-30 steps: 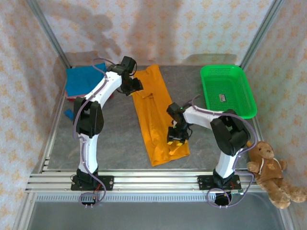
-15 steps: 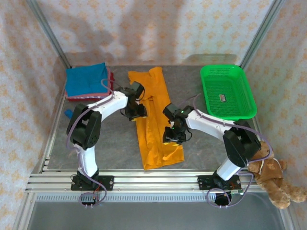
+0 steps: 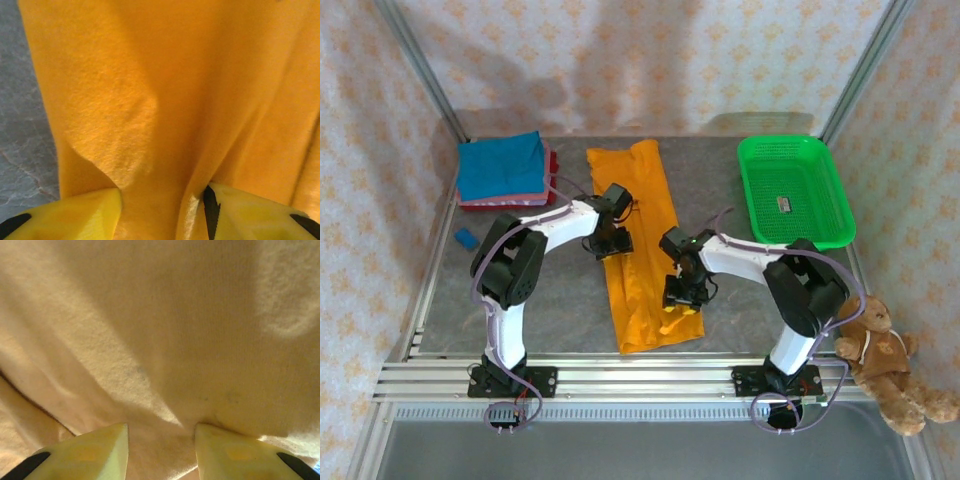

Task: Fold and stack the t-shirts

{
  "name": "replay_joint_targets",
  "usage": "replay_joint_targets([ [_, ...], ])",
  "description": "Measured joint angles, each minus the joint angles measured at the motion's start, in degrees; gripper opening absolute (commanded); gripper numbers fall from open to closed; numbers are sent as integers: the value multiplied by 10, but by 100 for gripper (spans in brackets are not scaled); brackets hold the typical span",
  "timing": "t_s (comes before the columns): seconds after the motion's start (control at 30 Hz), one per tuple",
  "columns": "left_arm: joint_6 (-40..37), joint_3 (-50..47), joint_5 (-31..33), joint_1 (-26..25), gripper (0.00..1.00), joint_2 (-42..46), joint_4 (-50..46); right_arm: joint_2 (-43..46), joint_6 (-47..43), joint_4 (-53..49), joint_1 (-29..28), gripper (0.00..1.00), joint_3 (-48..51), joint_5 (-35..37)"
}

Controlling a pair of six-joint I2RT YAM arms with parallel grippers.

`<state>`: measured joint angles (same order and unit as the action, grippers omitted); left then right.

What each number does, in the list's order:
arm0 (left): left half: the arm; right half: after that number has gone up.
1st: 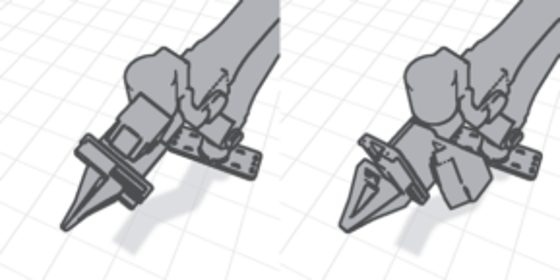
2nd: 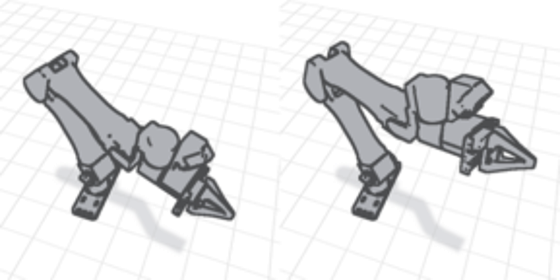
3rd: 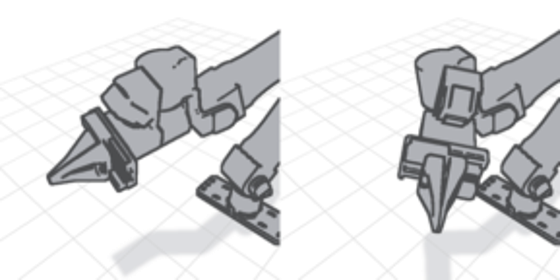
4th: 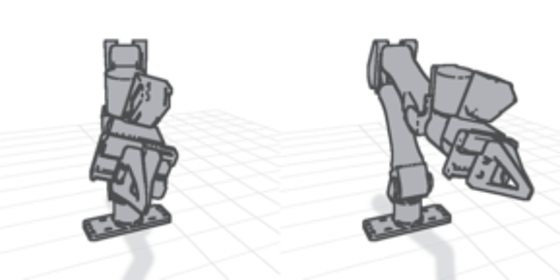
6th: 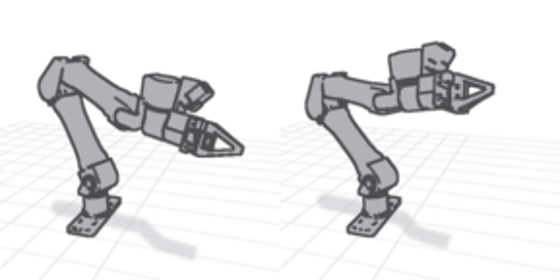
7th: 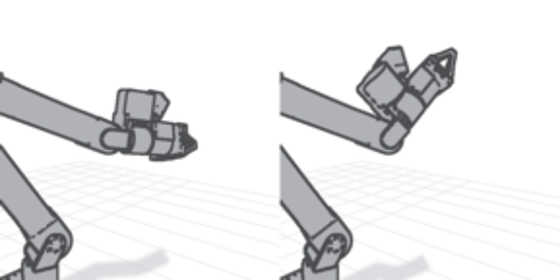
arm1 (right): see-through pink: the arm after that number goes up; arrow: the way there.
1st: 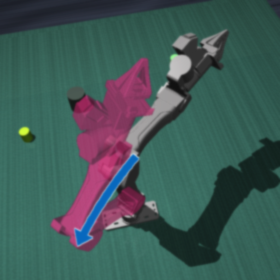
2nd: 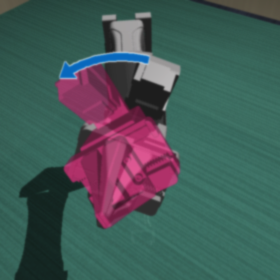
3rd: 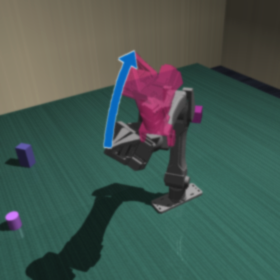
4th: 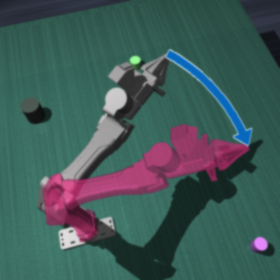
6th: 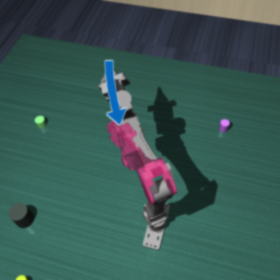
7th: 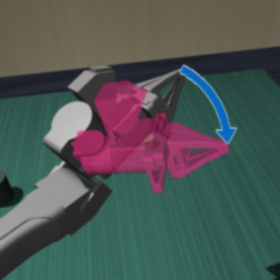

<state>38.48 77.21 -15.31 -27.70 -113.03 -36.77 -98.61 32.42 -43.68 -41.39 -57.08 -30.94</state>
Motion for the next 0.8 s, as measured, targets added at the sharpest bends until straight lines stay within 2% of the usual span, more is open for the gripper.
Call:
replay_joint_targets([
  [0.33,-35,39,24,11,51,-26,-23,-14,45,35,-52,39,-14,-35],
  [0.57,-52,47,23,23,53,-19,-46,20,53,6,-58,40,-21,-4],
  [0.67,-50,28,22,13,54,30,-56,73,56,-16,-57,40,-18,13],
  [0.8,-38,-17,19,-16,54,144,-67,139,64,-24,-56,40,20,24],
])
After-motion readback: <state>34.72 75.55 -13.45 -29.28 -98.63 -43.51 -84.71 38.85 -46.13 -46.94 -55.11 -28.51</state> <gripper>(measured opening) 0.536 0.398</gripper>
